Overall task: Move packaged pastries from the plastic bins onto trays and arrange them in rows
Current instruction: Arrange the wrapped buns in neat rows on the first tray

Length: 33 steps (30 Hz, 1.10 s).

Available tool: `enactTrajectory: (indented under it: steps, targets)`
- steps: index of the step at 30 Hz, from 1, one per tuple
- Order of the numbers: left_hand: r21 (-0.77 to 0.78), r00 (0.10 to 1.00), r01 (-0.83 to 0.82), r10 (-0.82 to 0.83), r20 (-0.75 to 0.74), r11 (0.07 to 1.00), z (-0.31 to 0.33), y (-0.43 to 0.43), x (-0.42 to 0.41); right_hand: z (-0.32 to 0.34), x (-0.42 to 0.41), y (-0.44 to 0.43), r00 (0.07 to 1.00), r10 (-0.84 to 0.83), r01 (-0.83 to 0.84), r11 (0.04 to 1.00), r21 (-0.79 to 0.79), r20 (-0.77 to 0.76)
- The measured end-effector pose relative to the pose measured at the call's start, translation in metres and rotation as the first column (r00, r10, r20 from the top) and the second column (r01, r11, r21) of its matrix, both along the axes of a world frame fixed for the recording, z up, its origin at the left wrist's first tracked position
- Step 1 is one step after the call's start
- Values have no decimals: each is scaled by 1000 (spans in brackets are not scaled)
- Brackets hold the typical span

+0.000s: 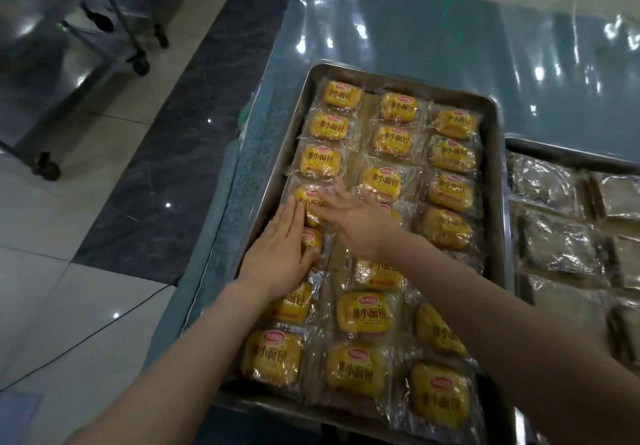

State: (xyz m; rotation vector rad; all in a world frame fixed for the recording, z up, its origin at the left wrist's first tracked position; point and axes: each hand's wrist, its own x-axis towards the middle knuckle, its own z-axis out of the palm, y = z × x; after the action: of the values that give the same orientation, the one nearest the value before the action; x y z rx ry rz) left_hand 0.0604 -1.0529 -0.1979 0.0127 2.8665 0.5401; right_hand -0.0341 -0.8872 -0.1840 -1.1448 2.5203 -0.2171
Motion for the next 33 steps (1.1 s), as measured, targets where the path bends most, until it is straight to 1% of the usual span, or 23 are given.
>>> enactTrajectory:
  steps: [5, 8, 10, 12, 15, 17, 21, 25, 28, 30, 33]
  targets:
    - [-70, 998, 6, -10, -66, 997, 6, 1, 21, 4, 19, 3, 993, -74, 73, 997, -24, -93]
    - [-108, 993, 59, -70, -95, 992, 8, -4, 38, 9, 38, 13, 979, -194, 190, 979, -68, -58]
    - [-131, 986, 138, -148, -74, 982, 5, -2, 49, 9, 56, 22, 961, -274, 271, 960, -68, -47]
    - [-156, 975, 215, -221, -22, 964, -2, 5, 56, 6, 74, 31, 930, -363, 361, 932, -41, -56]
    - [-205, 968, 248, -248, 25, 947, -13, 12, 61, -4, 102, 35, 884, -462, 462, 887, -11, -76]
    - [-219, 963, 267, -269, 24, 938, -18, 10, 61, -12, 117, 34, 875, -478, 478, 878, -9, -79]
    - [-218, 943, 334, -327, 66, 917, -20, 5, 61, -28, 137, 29, 872, -474, 483, 873, 61, -120]
    - [-213, 935, 354, -343, 89, 911, -22, 4, 59, -35, 139, 28, 860, -477, 495, 866, 72, -182]
    - [-199, 928, 370, -352, 123, 907, -16, 6, 55, -32, 140, 28, 856, -484, 502, 862, 65, -181]
    - [-188, 925, 377, -359, 126, 907, -8, 7, 55, -26, 143, 31, 841, -520, 528, 849, 21, -147]
    - [-143, 922, 386, -383, 51, 911, 5, 8, 61, -15, 159, 45, 776, -625, 617, 779, -108, -78]
